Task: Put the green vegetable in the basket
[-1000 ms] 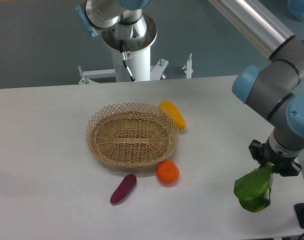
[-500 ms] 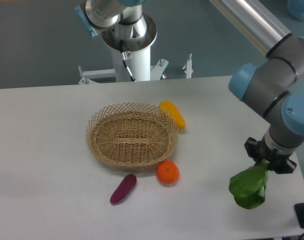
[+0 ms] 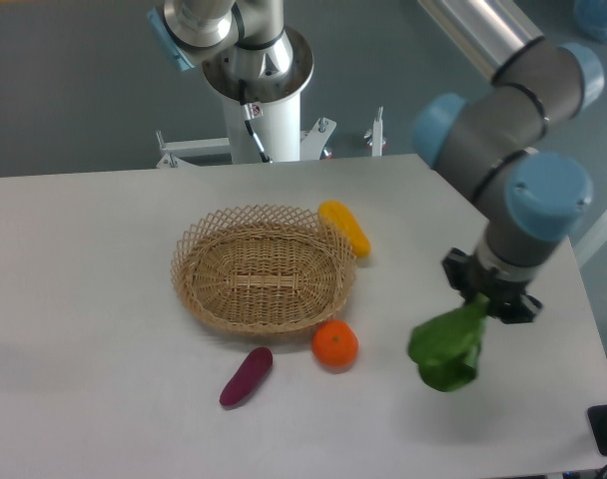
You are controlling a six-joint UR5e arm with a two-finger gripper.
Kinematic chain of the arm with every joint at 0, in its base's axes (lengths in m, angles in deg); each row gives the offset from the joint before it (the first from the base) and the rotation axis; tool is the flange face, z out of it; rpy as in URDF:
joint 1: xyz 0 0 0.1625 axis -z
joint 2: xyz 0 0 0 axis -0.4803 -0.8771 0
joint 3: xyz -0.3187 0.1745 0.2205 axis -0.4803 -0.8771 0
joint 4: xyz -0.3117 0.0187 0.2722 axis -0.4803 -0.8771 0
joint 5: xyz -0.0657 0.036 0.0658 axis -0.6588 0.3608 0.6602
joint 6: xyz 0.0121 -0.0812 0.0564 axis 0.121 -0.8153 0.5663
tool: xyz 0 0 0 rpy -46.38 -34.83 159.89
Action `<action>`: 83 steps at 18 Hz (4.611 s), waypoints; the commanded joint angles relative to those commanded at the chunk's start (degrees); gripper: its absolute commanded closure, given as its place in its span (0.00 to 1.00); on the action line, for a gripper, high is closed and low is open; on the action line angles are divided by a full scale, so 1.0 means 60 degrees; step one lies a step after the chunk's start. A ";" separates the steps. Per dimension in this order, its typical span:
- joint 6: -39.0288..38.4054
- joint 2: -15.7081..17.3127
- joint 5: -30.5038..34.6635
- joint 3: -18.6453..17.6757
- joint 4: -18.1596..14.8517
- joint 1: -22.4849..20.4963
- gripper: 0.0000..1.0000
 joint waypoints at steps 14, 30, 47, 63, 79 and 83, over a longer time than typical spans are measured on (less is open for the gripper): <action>0.0015 0.1525 0.0717 -0.2463 0.0044 0.1961 0.83; -0.0029 0.2112 0.0835 -0.4412 0.0791 0.3223 0.73; -0.0147 0.2229 0.0879 -0.3432 0.0835 0.2582 0.00; 0.0000 -0.0377 -0.0116 -0.0182 0.1655 -0.0013 0.00; 0.1201 -0.1872 -0.0571 0.2237 0.0996 -0.1112 0.00; 0.1216 -0.2093 -0.0557 0.2517 0.0909 -0.1127 0.00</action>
